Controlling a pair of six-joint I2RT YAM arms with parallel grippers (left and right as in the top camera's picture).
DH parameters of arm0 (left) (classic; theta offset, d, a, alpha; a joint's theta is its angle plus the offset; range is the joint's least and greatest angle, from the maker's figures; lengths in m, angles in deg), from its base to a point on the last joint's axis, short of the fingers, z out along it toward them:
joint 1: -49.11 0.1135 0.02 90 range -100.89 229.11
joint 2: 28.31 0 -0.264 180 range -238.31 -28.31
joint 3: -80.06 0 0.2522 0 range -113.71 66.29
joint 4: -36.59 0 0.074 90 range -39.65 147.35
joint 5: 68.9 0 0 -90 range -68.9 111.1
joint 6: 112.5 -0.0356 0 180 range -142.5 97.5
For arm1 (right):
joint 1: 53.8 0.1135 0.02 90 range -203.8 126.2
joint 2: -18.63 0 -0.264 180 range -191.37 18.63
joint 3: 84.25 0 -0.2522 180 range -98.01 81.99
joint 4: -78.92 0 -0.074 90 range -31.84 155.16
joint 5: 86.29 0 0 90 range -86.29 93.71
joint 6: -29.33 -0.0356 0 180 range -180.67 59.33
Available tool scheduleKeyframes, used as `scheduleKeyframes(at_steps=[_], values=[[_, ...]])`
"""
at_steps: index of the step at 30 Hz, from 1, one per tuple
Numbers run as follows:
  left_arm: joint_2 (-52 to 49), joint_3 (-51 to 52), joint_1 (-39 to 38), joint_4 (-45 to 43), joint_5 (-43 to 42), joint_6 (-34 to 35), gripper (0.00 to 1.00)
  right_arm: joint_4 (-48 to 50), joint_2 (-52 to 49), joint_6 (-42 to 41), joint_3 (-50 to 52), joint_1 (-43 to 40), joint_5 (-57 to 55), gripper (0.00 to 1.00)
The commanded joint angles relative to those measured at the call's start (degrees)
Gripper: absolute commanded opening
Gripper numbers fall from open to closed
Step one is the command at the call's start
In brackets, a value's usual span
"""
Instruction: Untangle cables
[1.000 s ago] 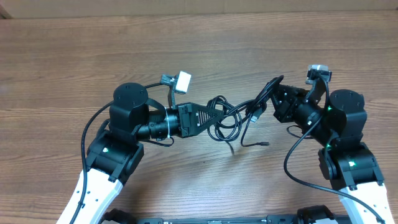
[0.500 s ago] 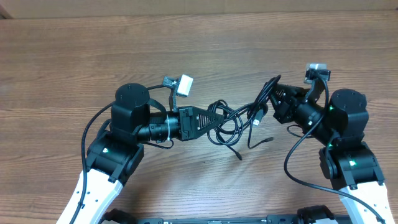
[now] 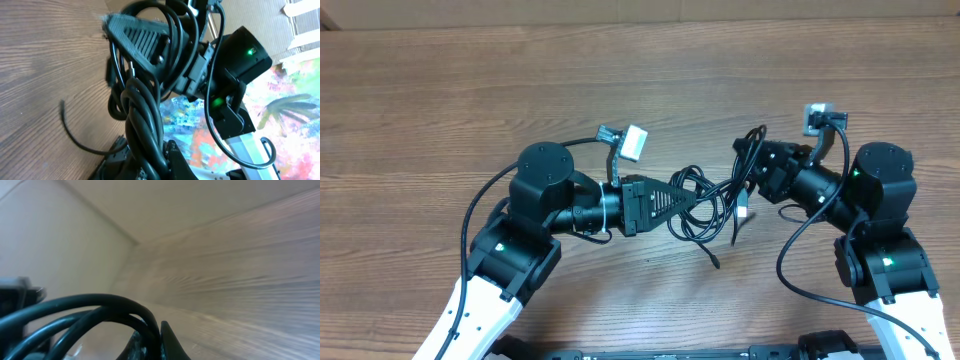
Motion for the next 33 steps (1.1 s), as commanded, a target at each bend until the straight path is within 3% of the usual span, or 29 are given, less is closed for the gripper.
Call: scheduleKeyframes(at_steps=[1,8,11,12,13,15,17,26,33], values=[[0.9,-1.0,-4.1,-0.3,-2.2,-0.2,0.04,0.6,0.0,1.8,-0.7,-0.1,-18.7,0.04],[0.9,-1.0,-6.1,-0.2,-1.9,-0.3,0.04,-6.4,0.0,1.8,-0.7,-0.1,-51.1,0.04],[0.9,-1.0,-6.1,-0.2,-1.3,-1.2,0.04,-11.0,0.0,1.8,-0.7,-0.1,-57.5,0.04],[0.9,-1.0,-5.9,-0.2,-0.4,-1.3,0.04,-12.4,0.0,1.8,-0.7,-0.1,-57.4,0.12],[0.9,-1.0,-5.8,-0.1,1.0,-1.3,0.04,-14.1,0.0,1.8,-0.7,-0.1,-57.4,0.40],[0.9,-1.0,-5.0,0.0,2.3,-2.8,0.04,-16.3,0.0,1.8,-0.7,-0.1,-57.4,0.66],[0.9,-1.0,-3.3,2.9,4.3,-4.6,0.04,-19.0,0.0,1.8,-0.7,-0.1,-56.5,1.00],[0.9,-1.0,2.6,6.3,3.4,-6.2,0.04,-29.1,0.4,1.8,-0.7,-0.1,-54.0,1.00],[0.9,-1.0,13.1,5.9,-5.4,-5.9,0.04,-30.6,0.4,1.8,-0.7,-0.1,-60.9,1.00]])
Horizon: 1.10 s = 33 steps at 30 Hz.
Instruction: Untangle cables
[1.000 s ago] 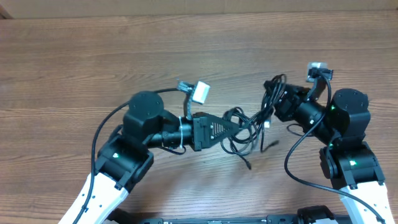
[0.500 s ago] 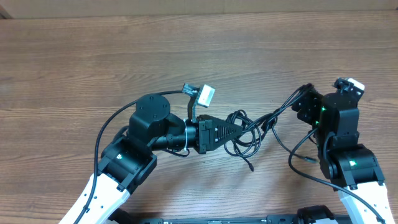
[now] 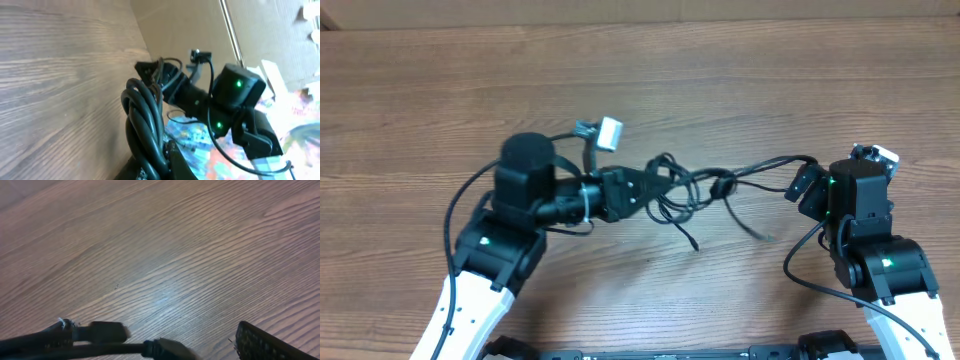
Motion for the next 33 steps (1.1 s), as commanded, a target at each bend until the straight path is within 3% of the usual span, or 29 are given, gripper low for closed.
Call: scheduleKeyframes(at_steps=[1,17,21,25,27,33], values=[[1.1,-0.9,6.1,-0.7,-6.9,-1.0,0.04,-0.4,0.3,-0.6,-0.7,-0.7,-6.1,1.00],[1.1,-0.9,14.5,-0.7,-13.7,-0.8,0.04,-4.1,0.3,-0.9,-0.7,-0.7,-5.8,1.00],[1.1,-0.9,14.4,-0.6,-13.9,-0.8,0.04,-1.3,0.3,-1.0,-0.7,-0.7,12.8,1.00],[1.1,-0.9,14.4,-0.6,-14.0,-0.8,0.04,4.3,0.3,6.2,-0.7,-0.7,45.5,1.00],[1.1,-0.9,14.4,-0.6,-14.0,-0.8,0.04,5.6,0.2,8.6,-0.7,-0.7,54.8,1.00],[1.1,-0.9,14.4,-0.6,-14.2,-0.8,0.04,6.6,0.2,8.9,-0.7,-0.7,67.2,1.00]])
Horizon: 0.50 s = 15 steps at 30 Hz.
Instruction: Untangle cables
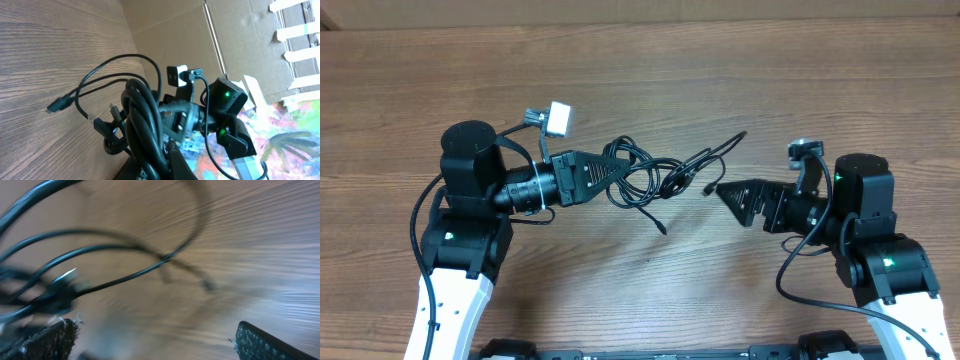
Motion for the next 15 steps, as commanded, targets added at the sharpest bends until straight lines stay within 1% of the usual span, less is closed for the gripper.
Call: scheduleKeyframes(at_steps=[1,4,6,7,8,10,11,13,14,15], values=[[1.1,-0.9,0.5,-0.7,-1.6,-0.9,0.04,0.4,0.2,1.7,-0.7,-0.1,11.0,1.00],[1.1,-0.9,0.5,-0.7,-2.3,-0.6,0.04,0.4,0.2,1.2,-0.7,-0.1,15.8,1.00],[1.1,-0.9,0.5,-3.6,-3.4,2.2,0.04,0.5,0.2,-3.7,-0.7,-0.1,15.5,1.00],[1.1,-0.9,0.5,-6.4,-4.4,4.1,0.04,0.5,0.1,-11.3,-0.7,-0.1,12.7,1.00],[1.1,-0.9,0.5,-9.9,-5.3,6.2,0.04,0.5,0.1,-14.9,-0.6,-0.1,11.3,1.00],[1.1,-0.9,0.5,-15.9,-5.8,9.6,0.04,0.9,0.1,-27.3,-0.6,-0.1,8.1,1.00],[1.1,-0.9,0.5,-18.8,-5.8,11.8,0.04,2.3,0.1,-31.5,-0.6,-0.1,8.2,1.00],[1.1,-0.9,0.5,-21.8,-5.8,14.7,0.04,5.9,0.2,-35.3,-0.6,-0.1,9.0,1.00],[1.1,-0.9,0.4,-22.8,-5.7,15.8,0.04,7.7,0.1,-38.0,-0.6,-0.1,9.2,0.98],[1.1,-0.9,0.0,-23.2,-5.5,17.0,0.04,9.4,0.1,-40.5,-0.6,-0.1,9.0,0.93]])
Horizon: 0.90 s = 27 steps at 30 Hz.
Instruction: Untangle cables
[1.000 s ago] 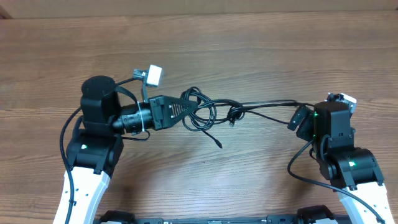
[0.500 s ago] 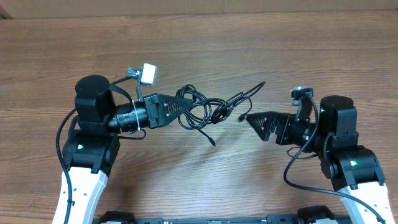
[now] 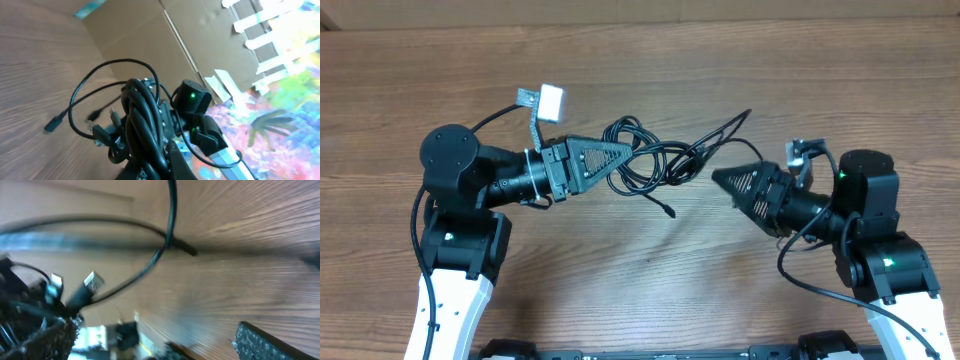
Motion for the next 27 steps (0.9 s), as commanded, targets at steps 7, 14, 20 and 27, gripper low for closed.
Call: scheduleKeyframes(at_steps=[7,14,20,27], values=[[1.0,-1.0,-9.6,-6.1,4.9,8.3,0.04,4.0,-3.1,-16.6,-0.6,0.0,1.5,0.59],[1.0,-1.0,-13.4,-7.6,10.4,8.0,0.04,4.0,-4.2,-16.7,-0.6,0.0,5.2,0.31],[1.0,-1.0,-13.3,-7.6,10.6,7.8,0.04,3.8,-4.2,-13.6,-0.6,0.0,5.2,0.04],[1.0,-1.0,-13.3,-7.6,10.8,7.9,0.04,-2.6,-4.2,-0.6,-0.6,0.0,-7.1,0.04]])
